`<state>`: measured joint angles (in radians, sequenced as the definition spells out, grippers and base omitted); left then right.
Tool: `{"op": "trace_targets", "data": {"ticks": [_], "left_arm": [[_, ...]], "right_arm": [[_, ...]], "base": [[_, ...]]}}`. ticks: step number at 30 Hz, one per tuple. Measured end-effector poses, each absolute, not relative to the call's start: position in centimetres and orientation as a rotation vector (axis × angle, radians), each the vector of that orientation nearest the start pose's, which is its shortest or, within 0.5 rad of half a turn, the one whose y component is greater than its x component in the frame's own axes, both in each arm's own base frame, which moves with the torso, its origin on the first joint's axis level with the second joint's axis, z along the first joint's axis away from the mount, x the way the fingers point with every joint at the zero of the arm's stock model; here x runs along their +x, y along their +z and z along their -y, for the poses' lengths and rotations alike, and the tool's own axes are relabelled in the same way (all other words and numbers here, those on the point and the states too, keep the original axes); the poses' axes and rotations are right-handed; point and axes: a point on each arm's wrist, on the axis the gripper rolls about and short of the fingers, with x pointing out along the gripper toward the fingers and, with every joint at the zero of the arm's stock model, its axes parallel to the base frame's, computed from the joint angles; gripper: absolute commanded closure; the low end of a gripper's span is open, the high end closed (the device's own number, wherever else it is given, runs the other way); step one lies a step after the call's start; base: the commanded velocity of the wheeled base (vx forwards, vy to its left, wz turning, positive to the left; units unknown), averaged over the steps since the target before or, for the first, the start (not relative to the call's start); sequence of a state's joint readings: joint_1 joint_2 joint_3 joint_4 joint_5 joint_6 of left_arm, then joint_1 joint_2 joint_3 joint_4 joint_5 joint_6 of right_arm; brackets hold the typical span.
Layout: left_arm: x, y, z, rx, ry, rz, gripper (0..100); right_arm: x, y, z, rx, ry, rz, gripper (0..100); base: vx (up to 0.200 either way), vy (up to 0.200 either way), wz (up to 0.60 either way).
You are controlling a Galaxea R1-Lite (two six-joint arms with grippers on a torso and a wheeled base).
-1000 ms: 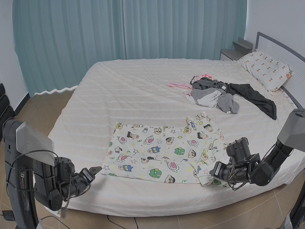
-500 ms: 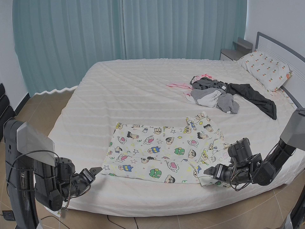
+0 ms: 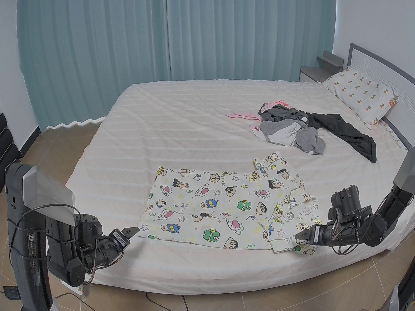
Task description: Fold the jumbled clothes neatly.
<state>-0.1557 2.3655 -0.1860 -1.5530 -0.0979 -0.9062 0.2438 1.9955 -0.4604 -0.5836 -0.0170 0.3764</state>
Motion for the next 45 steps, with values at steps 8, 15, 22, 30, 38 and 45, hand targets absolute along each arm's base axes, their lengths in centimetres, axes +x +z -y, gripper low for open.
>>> {"op": "trace_targets", "data": {"ticks": [8, 15, 22, 30, 38, 45], "left_arm": [[25.6, -3.6, 4.2, -0.852, 0.056, -0.694, 0], [25.5, -3.6, 4.3, -0.852, 0.056, -0.694, 0], [25.6, -3.6, 4.3, -0.852, 0.056, -0.694, 0], [25.6, -3.6, 4.2, -0.852, 0.056, -0.694, 0], [25.6, -3.6, 4.3, -0.852, 0.055, -0.694, 0], [25.5, -3.6, 4.3, -0.852, 0.056, -0.695, 0]], "right_arm": [[24.0, 1.2, -4.4, 0.081, 0.106, -0.978, 0], [23.0, 0.7, -4.0, -0.001, 0.113, -0.946, 0], [23.3, -0.4, -4.3, -0.043, 0.070, -0.888, 0], [23.0, -1.7, -5.1, -0.081, 0.060, -0.846, 0], [23.0, -2.6, -5.5, -0.129, 0.008, -0.803, 0], [23.3, -2.9, -5.7, -0.150, -0.026, -0.761, 0]], "base": [[0.000, 0.000, 0.00], [0.000, 0.000, 0.00], [0.000, 0.000, 0.00], [0.000, 0.000, 0.00], [0.000, 0.000, 0.00], [0.000, 0.000, 0.00]]}}
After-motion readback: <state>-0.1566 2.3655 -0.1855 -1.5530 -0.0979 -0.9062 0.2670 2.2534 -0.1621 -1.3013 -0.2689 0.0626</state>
